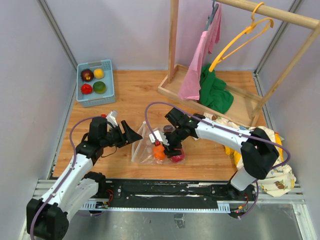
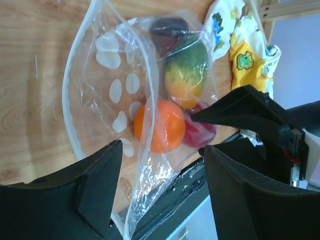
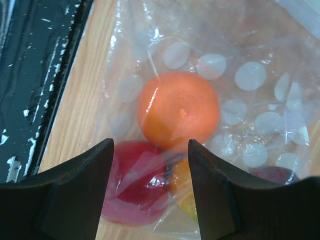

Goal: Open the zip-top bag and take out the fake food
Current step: Pick up the fake fruit from the zipper food storage bag.

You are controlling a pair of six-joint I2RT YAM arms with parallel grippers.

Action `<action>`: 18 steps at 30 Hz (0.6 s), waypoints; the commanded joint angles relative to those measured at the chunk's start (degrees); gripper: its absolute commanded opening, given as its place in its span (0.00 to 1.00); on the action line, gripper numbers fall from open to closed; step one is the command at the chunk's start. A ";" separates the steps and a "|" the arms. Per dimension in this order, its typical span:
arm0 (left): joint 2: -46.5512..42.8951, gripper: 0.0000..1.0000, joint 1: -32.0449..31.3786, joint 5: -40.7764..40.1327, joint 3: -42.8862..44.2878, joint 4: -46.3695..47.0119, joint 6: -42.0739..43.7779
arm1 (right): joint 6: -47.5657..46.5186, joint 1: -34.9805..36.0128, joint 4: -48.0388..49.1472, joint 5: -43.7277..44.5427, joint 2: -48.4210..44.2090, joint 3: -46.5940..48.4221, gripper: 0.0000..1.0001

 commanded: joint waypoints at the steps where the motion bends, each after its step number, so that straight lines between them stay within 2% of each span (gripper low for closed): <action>1: 2.19 0.69 -1.47 0.90 -1.39 1.88 -0.74 | 5.52 2.04 6.26 6.42 -0.16 -1.50 0.62; 5: 5.04 0.54 -2.17 4.69 -4.04 6.86 -1.56 | 6.00 2.12 7.18 10.47 -0.14 -2.44 0.59; 6: 5.67 0.48 -2.28 5.77 -4.92 8.61 -2.26 | 5.91 2.12 7.17 11.77 -0.27 -2.58 0.57; 8: 6.71 0.33 -2.68 7.28 -6.52 12.23 -3.82 | 5.58 2.04 7.19 14.49 -0.33 -2.78 0.52; 11: 8.10 0.17 -3.79 8.40 -8.08 16.27 -5.71 | 5.26 1.51 7.21 17.34 -0.30 -2.78 0.40; 15: 10.02 0.06 -6.22 8.79 -8.96 20.74 -7.50 | 5.59 -0.54 7.17 20.07 0.30 -1.63 0.18; 18: 11.98 0.04 -8.47 8.73 -9.37 24.24 -8.70 | 5.67 -1.86 7.28 22.03 0.75 -0.73 0.09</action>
